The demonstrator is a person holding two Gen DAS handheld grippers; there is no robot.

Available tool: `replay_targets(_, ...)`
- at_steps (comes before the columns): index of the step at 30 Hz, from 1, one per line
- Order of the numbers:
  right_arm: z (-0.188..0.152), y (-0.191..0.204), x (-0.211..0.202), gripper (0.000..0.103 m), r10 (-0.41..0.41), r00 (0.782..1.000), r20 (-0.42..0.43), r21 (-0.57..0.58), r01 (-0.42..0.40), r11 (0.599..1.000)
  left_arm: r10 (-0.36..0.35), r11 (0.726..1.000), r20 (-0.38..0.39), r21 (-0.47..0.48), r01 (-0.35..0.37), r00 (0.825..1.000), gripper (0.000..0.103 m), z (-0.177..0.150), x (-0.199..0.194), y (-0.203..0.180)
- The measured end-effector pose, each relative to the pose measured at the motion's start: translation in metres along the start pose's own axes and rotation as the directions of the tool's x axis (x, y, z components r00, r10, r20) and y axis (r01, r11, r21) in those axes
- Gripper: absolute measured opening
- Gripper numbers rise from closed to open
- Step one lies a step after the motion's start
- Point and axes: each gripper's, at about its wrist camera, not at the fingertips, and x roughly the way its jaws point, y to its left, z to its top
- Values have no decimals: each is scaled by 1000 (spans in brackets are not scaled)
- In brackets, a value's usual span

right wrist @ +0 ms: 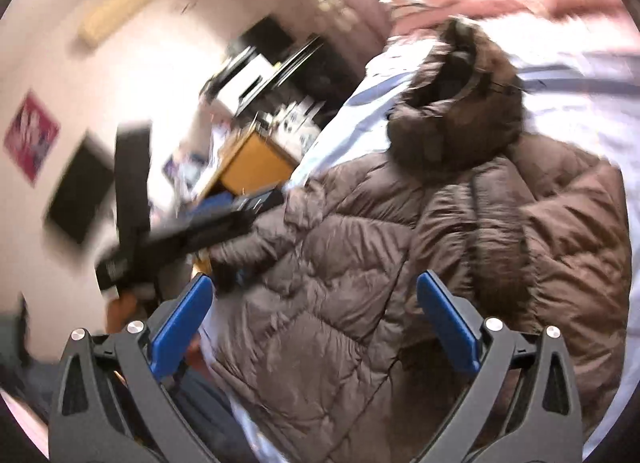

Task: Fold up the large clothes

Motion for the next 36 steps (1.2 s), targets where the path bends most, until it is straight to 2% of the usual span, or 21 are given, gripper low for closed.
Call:
replay_targets(4, 10, -59, -25, 102, -44, 993, 109, 245, 16, 969, 3, 1000, -17, -12, -3, 1000, 101, 1, 3, 3)
replay_targets(5, 8, -86, -29, 102, -125, 986, 111, 350, 79, 934, -2, 1000, -24, -16, 2, 1000, 101, 1, 4, 5)
replay_targets(6, 5, -103, -29, 102, -148, 983, 112, 411, 90, 907, -9, 1000, -33, -22, 8, 999, 101, 1, 6, 6)
replay_targets(9, -14, -153, -21, 102, -93, 988, 127, 603, -3, 798, -34, 999, -57, -41, 32, 998, 101, -1, 10, 9)
replay_targets(12, -14, -153, -6, 102, -39, 989, 145, 616, -59, 786, -44, 998, -73, -45, 41, 996, 101, -2, 13, 6)
replay_targets(15, 0, -112, 25, 102, 142, 984, 106, 511, -176, 841, -23, 1000, -64, -19, 22, 998, 101, -4, 14, 0)
replay_targets(16, 3, -96, 35, 102, 219, 972, 80, 468, -231, 853, -15, 1000, -60, -16, 14, 998, 101, -3, 13, -1)
replay_targets(17, 6, -73, 48, 102, 366, 929, 57, 423, -354, 834, -2, 1000, -53, -13, 1, 999, 101, -3, 12, -1)
replay_targets(19, 6, -42, 58, 102, 515, 857, 7, 387, -477, 789, 14, 1000, -49, -18, -15, 999, 101, -2, 12, 2)
replay_targets(20, 6, -31, 56, 102, 510, 860, -11, 358, -473, 805, 15, 999, -51, -29, -16, 999, 101, -2, 12, 5)
replay_targets(23, 8, -18, 26, 102, 324, 946, -11, 261, -310, 914, 5, 999, -65, -53, -9, 998, 101, -2, 16, 11)
replay_targets(24, 8, -23, 19, 102, 223, 975, -13, 264, -211, 941, -3, 999, -72, -54, -1, 997, 101, -3, 18, 11)
replay_targets(25, 7, -30, 9, 102, 9, 999, -41, 263, 2, 965, -28, 999, -93, -46, 24, 995, 101, -5, 22, 8)
replay_targets(26, 7, -34, 4, 102, -157, 985, -74, 243, 170, 955, -51, 998, -115, -34, 47, 992, 101, -8, 25, 4)
replay_targets(27, 5, -38, 0, 102, -377, 920, -112, 169, 391, 905, -84, 996, -149, -12, 83, 985, 101, -13, 30, -4)
replay_targets(28, 2, -40, -1, 102, -517, 847, -124, 91, 529, 844, -116, 993, -194, 10, 120, 974, 101, -20, 37, -13)
replay_targets(29, -3, -41, -1, 101, -558, 818, -138, 52, 569, 821, -136, 989, -239, 24, 146, 961, 101, -26, 42, -21)
replay_targets(32, -15, -42, 4, 85, -480, 847, -227, 53, 503, 863, -168, 977, -419, 50, 208, 892, 101, -59, 63, -44)
replay_targets(33, -17, -42, 6, 85, -492, 834, -249, 28, 514, 857, -175, 972, -468, 59, 228, 867, 101, -71, 69, -50)
replay_targets(35, -26, -27, 17, 84, -610, 737, -290, -119, 605, 787, -156, 967, -523, 91, 237, 838, 101, -92, 78, -62)
replay_targets(36, -27, -30, 17, 84, -631, 713, -306, -155, 617, 772, -125, 966, -539, 125, 226, 833, 101, -102, 82, -67)
